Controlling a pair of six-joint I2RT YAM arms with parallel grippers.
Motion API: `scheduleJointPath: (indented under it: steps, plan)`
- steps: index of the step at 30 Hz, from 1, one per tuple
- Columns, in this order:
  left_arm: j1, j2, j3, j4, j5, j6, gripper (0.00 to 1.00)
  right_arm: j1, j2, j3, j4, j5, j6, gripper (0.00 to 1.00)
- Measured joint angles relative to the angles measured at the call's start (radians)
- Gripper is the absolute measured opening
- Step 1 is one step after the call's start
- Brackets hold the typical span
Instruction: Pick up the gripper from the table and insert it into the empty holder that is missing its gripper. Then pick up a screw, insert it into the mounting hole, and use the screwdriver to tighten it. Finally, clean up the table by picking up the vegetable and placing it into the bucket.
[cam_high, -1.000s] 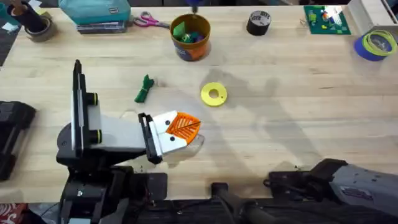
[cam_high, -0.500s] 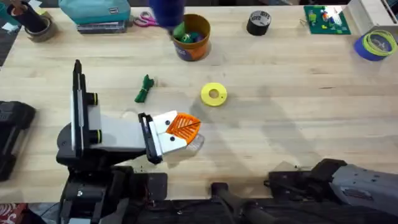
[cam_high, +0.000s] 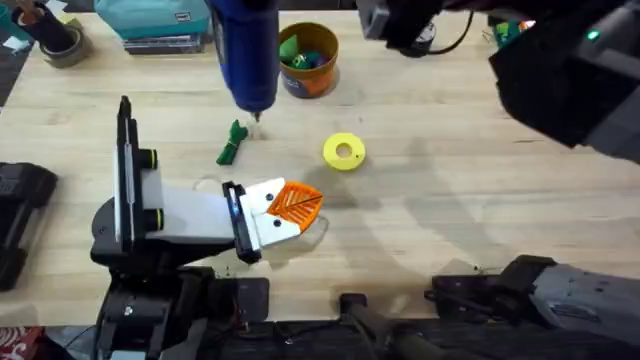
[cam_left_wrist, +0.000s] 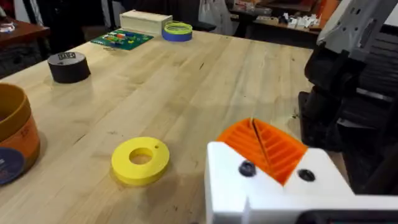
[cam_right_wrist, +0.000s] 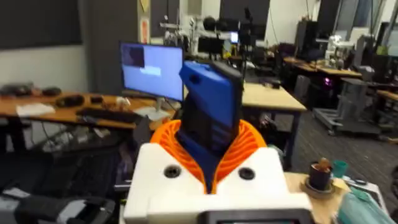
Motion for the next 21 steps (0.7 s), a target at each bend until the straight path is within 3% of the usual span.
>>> scheduleJointPath:
  steps: [21]
  plan:
    - [0.0,0.0,0.0,0.0,0.0,0.0,0.012,0.046,0.0,-0.023,0.036,-0.102,0.05,0.024]
